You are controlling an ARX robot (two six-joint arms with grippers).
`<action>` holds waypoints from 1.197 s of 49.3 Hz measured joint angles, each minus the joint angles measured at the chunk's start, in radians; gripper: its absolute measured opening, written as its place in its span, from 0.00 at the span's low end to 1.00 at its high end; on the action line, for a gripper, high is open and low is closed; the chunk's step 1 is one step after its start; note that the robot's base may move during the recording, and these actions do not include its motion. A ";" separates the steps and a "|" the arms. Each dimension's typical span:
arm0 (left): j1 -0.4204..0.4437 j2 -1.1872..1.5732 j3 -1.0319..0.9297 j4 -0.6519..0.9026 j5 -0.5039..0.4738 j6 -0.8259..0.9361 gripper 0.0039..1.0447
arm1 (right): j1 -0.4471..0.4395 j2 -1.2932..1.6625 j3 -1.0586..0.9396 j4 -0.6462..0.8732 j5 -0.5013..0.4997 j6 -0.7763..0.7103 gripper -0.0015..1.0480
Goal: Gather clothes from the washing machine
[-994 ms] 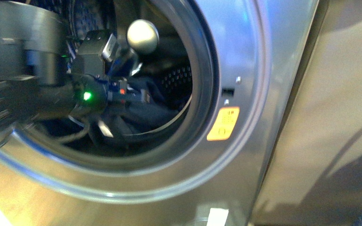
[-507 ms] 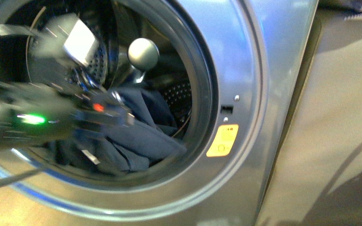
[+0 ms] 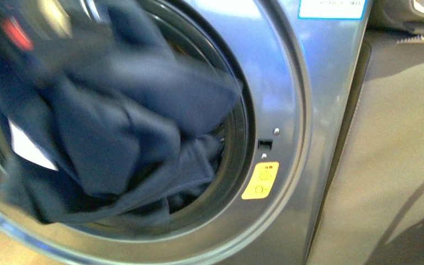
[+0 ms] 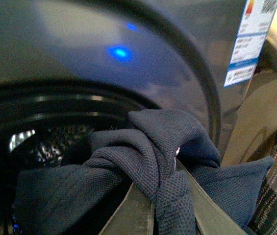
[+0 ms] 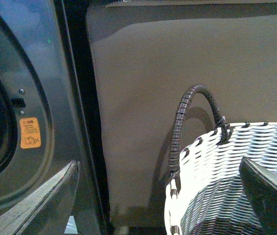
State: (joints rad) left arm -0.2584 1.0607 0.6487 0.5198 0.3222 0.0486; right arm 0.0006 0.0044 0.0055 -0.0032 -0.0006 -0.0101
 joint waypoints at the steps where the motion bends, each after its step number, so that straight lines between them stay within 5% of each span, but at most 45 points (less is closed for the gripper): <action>1: -0.003 -0.008 0.010 -0.005 0.002 0.000 0.06 | 0.000 0.000 0.000 0.000 0.000 0.000 0.93; 59: -0.264 0.191 0.834 -0.432 -0.058 0.056 0.06 | 0.000 0.000 0.000 0.000 0.000 0.000 0.93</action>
State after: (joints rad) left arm -0.5228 1.2514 1.4822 0.0879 0.2646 0.1047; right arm 0.0006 0.0044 0.0055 -0.0032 -0.0002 -0.0101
